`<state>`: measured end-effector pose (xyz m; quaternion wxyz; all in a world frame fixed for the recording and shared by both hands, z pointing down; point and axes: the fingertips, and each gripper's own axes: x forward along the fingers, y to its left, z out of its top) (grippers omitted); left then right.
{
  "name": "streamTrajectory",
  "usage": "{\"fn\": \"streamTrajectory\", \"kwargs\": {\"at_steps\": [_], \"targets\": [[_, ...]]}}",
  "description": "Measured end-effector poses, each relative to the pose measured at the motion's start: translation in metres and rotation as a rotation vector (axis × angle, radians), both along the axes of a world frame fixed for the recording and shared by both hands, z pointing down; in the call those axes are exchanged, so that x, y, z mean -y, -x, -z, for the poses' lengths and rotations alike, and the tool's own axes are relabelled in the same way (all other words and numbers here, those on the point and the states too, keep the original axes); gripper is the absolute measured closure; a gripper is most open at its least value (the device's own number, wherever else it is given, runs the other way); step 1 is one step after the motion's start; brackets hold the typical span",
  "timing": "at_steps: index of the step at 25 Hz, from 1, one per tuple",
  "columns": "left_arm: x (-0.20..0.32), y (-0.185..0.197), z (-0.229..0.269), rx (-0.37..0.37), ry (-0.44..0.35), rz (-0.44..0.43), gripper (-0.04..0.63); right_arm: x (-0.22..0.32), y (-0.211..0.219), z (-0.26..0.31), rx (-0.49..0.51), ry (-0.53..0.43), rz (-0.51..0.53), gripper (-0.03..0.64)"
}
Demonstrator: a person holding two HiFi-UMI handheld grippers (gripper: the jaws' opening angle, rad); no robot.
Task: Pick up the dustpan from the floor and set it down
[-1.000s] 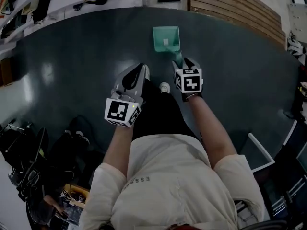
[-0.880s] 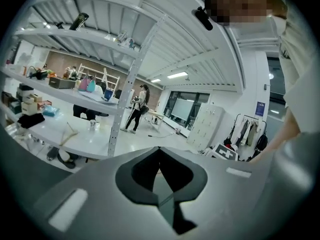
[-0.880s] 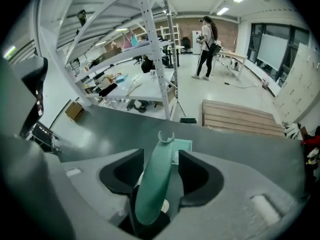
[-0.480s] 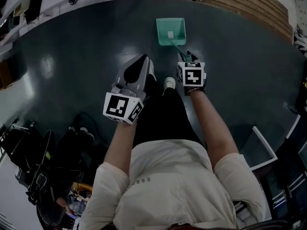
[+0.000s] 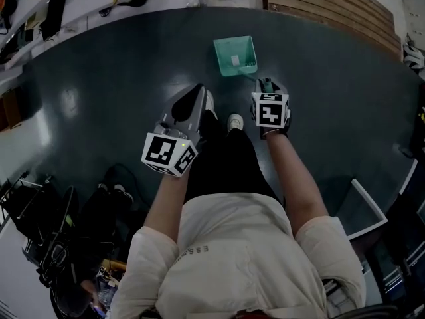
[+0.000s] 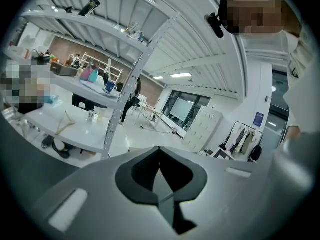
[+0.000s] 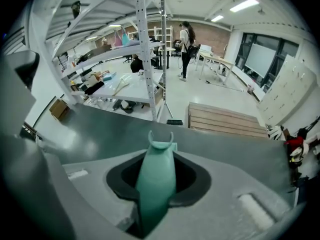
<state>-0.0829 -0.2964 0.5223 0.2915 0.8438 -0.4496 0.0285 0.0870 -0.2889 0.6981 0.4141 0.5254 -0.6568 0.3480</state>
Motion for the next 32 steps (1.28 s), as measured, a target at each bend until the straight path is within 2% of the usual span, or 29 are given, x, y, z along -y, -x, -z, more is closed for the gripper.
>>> {"fn": "streamTrajectory", "kwargs": {"at_steps": [8,14,19,26,32], "targets": [[-0.016,-0.011,0.065,0.061,-0.106,-0.008,0.586,-0.030,-0.025,0.087,0.023,-0.089,-0.017,0.543],[-0.049,-0.028,0.107,0.057,-0.186,-0.054,0.586,-0.048,-0.047,0.163,0.064,-0.191,-0.023,0.543],[-0.068,-0.028,0.132,0.093,-0.230,-0.018,0.586,-0.062,-0.069,0.210,0.091,-0.247,-0.011,0.541],[-0.085,-0.031,0.167,0.116,-0.318,0.011,0.586,-0.085,-0.083,0.233,0.088,-0.303,-0.012,0.541],[-0.098,-0.035,0.164,0.105,-0.304,0.023,0.586,-0.105,-0.091,0.228,0.086,-0.284,-0.024,0.543]]}}
